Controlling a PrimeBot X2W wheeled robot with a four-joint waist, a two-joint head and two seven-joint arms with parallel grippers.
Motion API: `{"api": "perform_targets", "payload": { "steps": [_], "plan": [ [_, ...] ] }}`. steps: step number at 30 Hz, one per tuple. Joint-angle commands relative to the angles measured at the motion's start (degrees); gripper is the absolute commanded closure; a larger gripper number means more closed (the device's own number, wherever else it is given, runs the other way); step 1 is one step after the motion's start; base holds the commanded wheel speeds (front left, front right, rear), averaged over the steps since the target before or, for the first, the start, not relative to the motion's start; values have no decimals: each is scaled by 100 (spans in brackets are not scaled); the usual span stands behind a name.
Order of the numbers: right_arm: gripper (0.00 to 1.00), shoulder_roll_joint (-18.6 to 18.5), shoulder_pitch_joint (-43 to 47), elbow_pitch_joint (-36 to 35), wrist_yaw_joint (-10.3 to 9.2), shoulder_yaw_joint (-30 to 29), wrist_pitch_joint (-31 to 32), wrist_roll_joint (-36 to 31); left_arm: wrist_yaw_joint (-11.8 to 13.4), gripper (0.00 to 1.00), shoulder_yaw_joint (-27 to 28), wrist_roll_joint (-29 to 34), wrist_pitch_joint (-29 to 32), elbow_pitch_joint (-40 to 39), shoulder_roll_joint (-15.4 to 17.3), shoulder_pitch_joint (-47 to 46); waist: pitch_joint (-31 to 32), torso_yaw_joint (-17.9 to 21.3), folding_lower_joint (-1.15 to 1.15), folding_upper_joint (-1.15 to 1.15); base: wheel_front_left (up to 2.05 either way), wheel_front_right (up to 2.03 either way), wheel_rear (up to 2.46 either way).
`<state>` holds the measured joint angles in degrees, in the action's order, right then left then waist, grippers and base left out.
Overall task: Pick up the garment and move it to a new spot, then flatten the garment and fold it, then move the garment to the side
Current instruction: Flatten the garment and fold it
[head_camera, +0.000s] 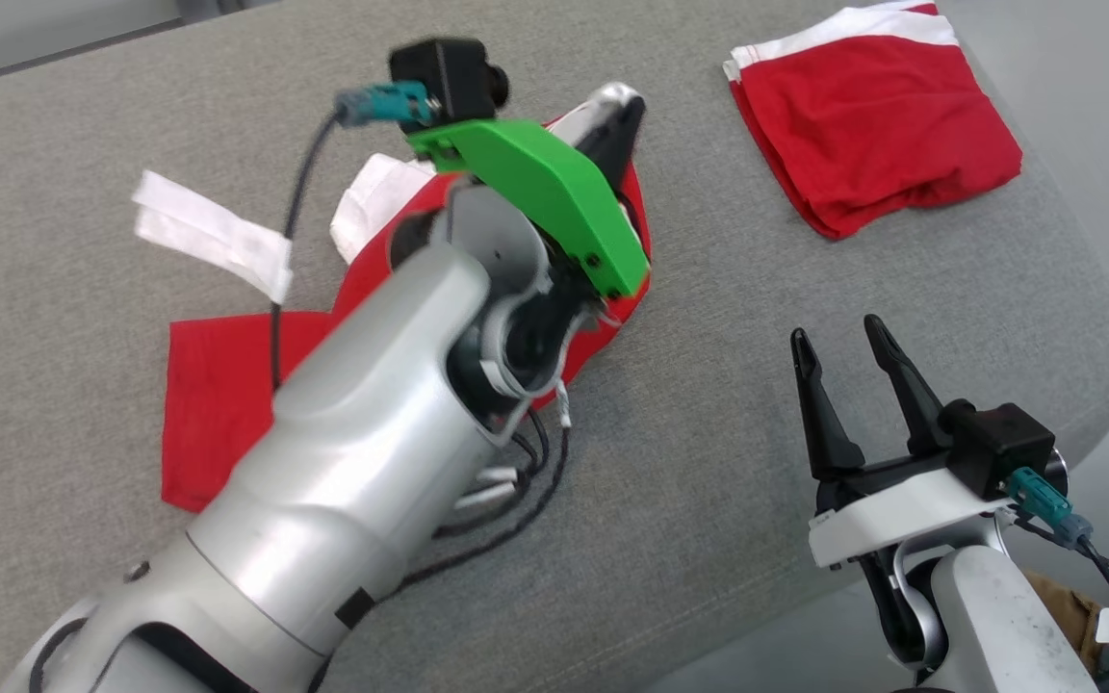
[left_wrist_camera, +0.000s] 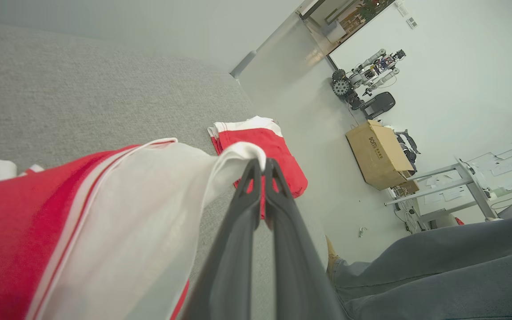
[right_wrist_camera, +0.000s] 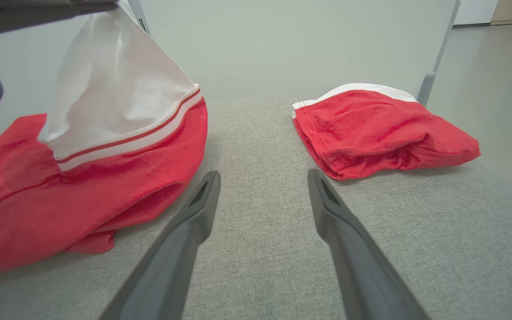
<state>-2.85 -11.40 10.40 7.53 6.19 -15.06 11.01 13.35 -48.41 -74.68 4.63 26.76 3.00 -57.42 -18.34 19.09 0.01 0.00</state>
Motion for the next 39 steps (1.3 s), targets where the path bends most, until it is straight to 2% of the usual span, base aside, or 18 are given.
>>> {"api": "perform_targets", "payload": {
  "steps": [1,5,9,11,12,13,14,15,19,24,27,30,33,36,39],
  "plan": [
    [0,-9,-97,13,-9,48,-14,67,69,100,-279,-278,-189,-161,8,100,-270,302,-1,0,0,0,0],
    [0,-6,-202,17,-9,164,-14,113,179,100,-1096,-856,-804,-383,13,210,-355,438,-1,0,0,0,0],
    [0,-8,-289,-20,-10,221,-14,143,-41,100,-1949,-787,-1242,-345,15,-45,-463,550,-1,0,0,0,0],
    [0,-9,-273,-13,-10,197,-14,121,-123,100,-2177,-786,-1379,-303,12,-115,-474,579,-1,0,0,0,0],
    [0,-8,-259,-6,-9,183,-14,107,-146,71,-2251,-788,-1454,-277,11,-129,-476,587,-1,0,0,0,0],
    [0,-7,-242,-2,-9,168,-14,93,-169,21,-2309,-824,-1506,-260,11,-113,-475,592,-1,0,0,0,0],
    [0,-7,-242,-2,-9,168,-14,93,-169,21,-2309,-824,-1506,-260,11,-113,-475,592,-1,0,0,0,0],
    [0,-6,-227,-1,-9,157,-14,86,-186,0,-2347,-855,-1550,-245,10,-103,-477,595,-1,0,0,0,0],
    [0,-9,-123,-23,-9,11,-14,8,-298,0,-2455,-1035,-1507,-362,6,19,-442,488,-1,0,0,0,0],
    [0,-11,64,-35,-9,-270,-14,-163,-438,0,-2485,-1398,-1316,-875,5,150,-322,203,-1,0,0,0,0],
    [0,-11,179,-60,-9,-437,-14,-280,-483,0,-2496,-1323,-1495,-1085,7,131,-162,-2,-1,0,0,0,0],
    [0,-13,353,-90,-9,-593,-14,-383,-471,0,-2501,-966,-1726,-1094,22,101,75,-201,-1,0,0,0,0],
    [0,-10,590,-137,-9,-759,-14,-519,-339,0,-2497,-445,-1891,-1144,419,297,339,-458,-1,0,0,0,0],
    [0,-13,858,-177,-9,-923,-14,-647,-158,0,-2270,-250,-1958,-1418,862,693,580,-733,-1,0,0,0,0],
    [0,-12,1077,-202,-9,-988,-14,-719,33,0,-2010,-73,-1977,-1712,1472,1168,762,-934,-1,0,0,0,0]
  ]
}}
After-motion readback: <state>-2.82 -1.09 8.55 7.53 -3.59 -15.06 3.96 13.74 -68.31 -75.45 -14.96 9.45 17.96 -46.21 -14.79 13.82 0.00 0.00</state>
